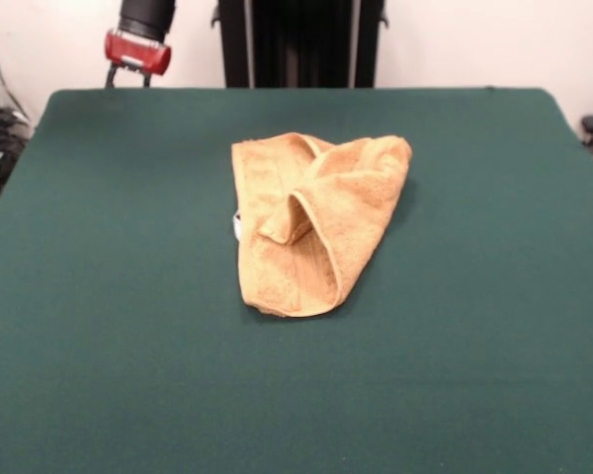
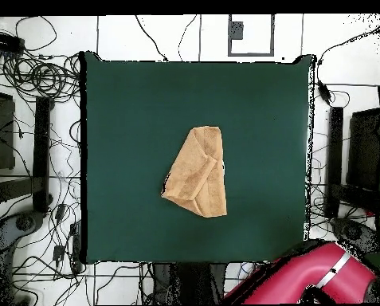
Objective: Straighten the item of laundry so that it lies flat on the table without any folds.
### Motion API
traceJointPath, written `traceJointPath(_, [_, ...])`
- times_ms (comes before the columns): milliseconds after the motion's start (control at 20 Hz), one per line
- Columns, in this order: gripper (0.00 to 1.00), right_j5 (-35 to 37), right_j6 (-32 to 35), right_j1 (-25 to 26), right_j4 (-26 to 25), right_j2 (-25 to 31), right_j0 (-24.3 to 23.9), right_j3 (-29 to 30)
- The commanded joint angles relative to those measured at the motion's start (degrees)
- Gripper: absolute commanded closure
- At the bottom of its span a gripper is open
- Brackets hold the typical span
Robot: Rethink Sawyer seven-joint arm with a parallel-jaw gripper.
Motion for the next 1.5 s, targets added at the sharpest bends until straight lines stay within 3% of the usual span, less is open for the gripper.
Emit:
traceJointPath(50, [0.0, 3.3, 4.75, 6.66, -6.55, 5.33, 4.04, 9.6])
traceJointPath(1500, [0.0, 8.02, 8.04, 1.27, -12.94, 2.92, 5.31, 13.88])
